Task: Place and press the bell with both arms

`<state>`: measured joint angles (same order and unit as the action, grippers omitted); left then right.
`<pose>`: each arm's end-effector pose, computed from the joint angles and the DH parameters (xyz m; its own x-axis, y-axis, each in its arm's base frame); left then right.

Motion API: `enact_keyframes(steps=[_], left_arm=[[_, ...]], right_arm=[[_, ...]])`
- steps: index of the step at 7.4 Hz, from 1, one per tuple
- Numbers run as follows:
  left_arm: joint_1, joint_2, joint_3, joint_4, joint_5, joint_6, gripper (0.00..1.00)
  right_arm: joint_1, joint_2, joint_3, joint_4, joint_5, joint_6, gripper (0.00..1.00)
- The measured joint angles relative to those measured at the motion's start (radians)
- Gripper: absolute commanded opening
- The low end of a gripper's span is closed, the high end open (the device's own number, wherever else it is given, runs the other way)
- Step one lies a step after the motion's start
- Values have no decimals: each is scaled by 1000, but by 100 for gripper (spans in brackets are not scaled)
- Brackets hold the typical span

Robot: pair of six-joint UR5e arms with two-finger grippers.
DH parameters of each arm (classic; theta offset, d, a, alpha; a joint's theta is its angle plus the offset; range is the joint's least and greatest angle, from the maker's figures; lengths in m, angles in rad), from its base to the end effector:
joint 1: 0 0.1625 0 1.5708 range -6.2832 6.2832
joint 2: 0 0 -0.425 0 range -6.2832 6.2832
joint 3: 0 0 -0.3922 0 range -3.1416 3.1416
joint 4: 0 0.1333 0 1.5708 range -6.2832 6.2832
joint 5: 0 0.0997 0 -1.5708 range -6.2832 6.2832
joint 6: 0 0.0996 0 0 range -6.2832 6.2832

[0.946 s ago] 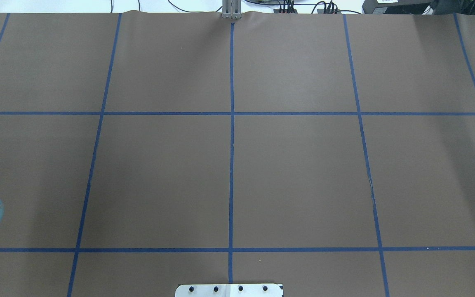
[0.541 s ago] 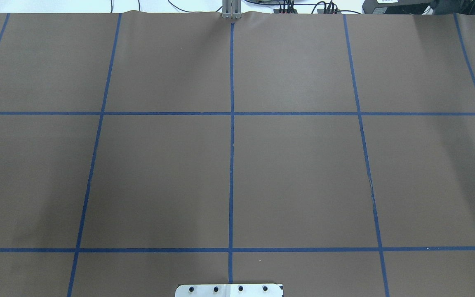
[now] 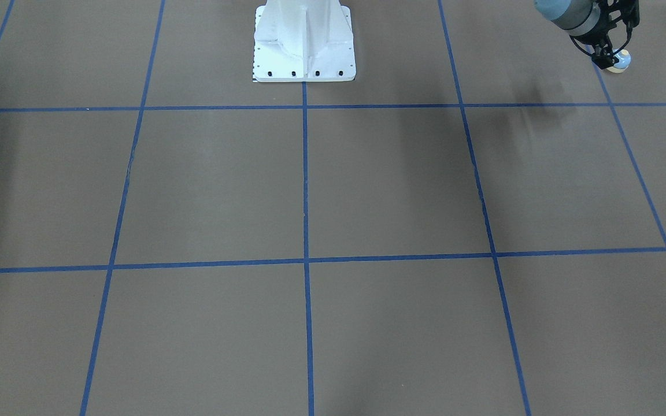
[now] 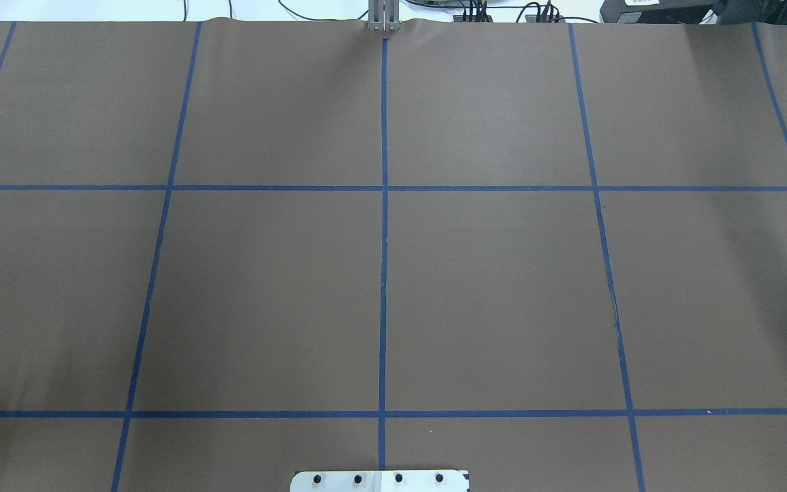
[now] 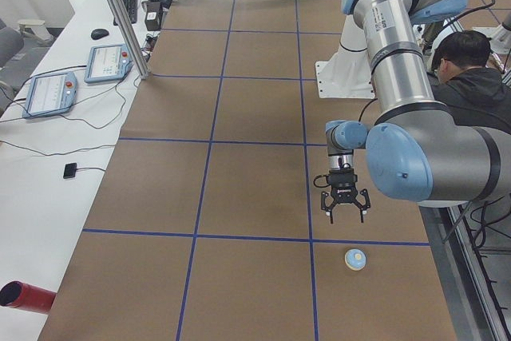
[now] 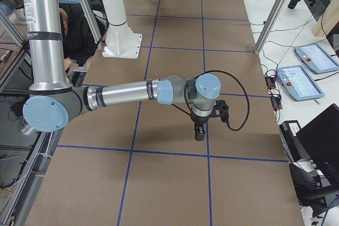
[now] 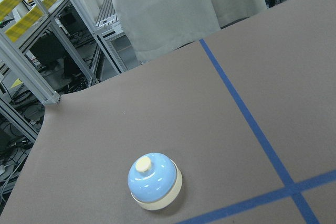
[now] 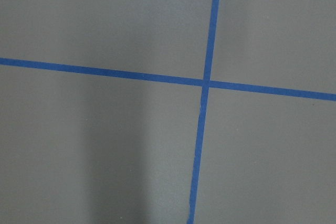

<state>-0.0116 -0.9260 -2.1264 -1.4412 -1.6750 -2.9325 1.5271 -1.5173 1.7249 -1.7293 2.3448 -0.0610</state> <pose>0.2096 -0.1254 0.6554 0.1692 -0.9749 0.1444 0.9619 0.1953 0.1912 0.0414 -0.5119 0.5723 0.7090 -0.1262 0.6939 0.0870 0.9920 0.0915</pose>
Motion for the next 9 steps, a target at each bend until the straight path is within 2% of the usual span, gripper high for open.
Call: enact_keyframes(steps=[2, 5, 9], left_arm=[[77, 8, 81, -90, -3, -129, 100], [219, 7, 96, -109, -15, -278, 100], [235, 20, 111, -111, -16, -280, 100]], right_arm=[[-1, 0, 9, 1, -4, 0, 100], [-1, 2, 9, 5, -14, -2, 100], [-2, 8, 9, 5, -29, -1, 100]])
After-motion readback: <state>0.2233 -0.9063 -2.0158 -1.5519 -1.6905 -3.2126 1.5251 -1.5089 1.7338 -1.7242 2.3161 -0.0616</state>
